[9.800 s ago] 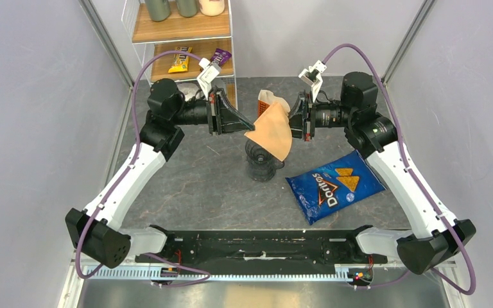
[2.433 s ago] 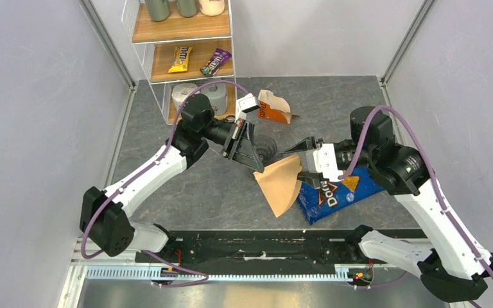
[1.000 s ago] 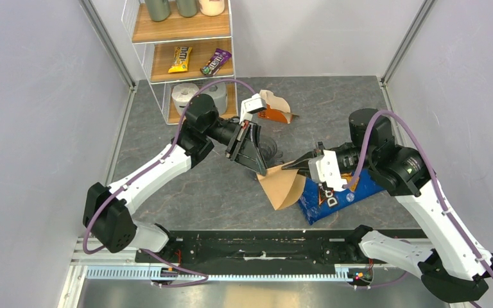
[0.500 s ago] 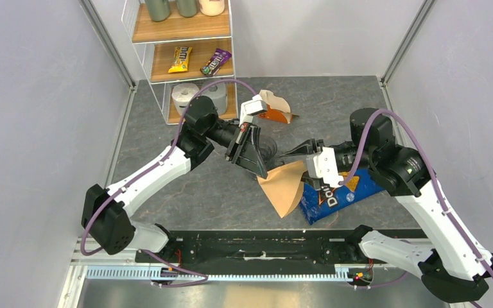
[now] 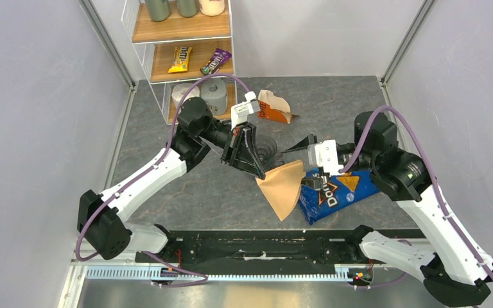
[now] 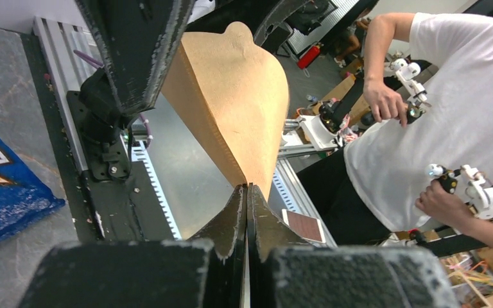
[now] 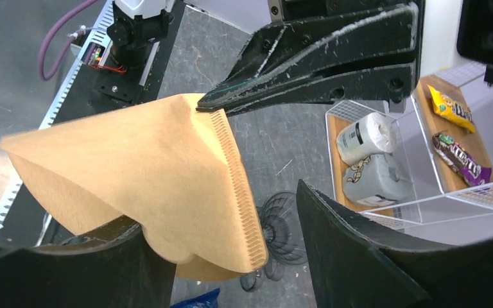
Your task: Place the coffee filter in the dripper
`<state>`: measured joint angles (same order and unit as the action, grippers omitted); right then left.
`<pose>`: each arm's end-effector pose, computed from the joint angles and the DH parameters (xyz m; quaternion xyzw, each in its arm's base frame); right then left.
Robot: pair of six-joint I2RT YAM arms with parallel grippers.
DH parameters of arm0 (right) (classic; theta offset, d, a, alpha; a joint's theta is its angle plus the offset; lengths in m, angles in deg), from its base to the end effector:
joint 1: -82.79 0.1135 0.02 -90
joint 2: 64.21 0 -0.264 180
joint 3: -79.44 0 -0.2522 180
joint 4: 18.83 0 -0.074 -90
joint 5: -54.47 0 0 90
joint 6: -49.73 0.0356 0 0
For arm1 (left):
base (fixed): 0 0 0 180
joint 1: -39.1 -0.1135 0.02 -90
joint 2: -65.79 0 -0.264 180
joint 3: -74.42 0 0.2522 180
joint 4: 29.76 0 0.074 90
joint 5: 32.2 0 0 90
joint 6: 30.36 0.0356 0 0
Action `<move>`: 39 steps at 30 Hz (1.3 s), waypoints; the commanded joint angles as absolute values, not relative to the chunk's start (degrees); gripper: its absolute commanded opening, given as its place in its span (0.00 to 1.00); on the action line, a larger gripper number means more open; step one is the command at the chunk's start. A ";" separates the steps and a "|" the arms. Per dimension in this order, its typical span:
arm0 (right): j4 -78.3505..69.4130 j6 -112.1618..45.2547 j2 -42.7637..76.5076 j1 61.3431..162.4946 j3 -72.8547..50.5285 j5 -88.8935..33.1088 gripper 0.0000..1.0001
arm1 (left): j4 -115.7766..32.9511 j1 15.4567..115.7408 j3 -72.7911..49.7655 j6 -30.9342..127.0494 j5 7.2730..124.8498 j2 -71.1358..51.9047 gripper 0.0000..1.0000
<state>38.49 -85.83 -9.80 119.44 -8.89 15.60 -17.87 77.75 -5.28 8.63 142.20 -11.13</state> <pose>0.1099 0.1163 0.4478 -0.6724 0.3944 0.3124 0.5429 0.2021 -0.2070 0.4025 0.4799 0.5073 -0.7045 0.1265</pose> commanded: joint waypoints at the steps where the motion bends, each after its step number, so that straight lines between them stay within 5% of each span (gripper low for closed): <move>1: 31.82 -76.76 -11.09 119.79 -9.98 14.22 0.69 | -15.54 78.04 -6.58 14.41 143.77 -9.06 0.02; 15: 31.85 -80.83 -11.39 119.79 -9.53 18.53 0.44 | -15.66 78.39 -6.41 14.27 144.42 -8.92 0.02; 25: 34.79 -83.99 -11.42 119.77 -8.57 18.75 0.11 | -18.26 77.50 -6.18 13.08 141.57 -8.67 0.03; 29: 35.50 -84.13 -12.20 119.78 -8.56 17.03 0.00 | -23.19 75.43 -6.39 14.60 138.26 -8.17 0.17; 39: 38.22 -85.29 -12.35 119.79 -8.03 15.53 0.00 | -33.06 73.16 -9.03 20.61 132.27 -8.12 0.29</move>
<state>37.02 -84.06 -11.87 119.44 -10.59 15.84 -29.91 73.34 -6.30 16.09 134.88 -9.39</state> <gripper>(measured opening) 0.009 0.272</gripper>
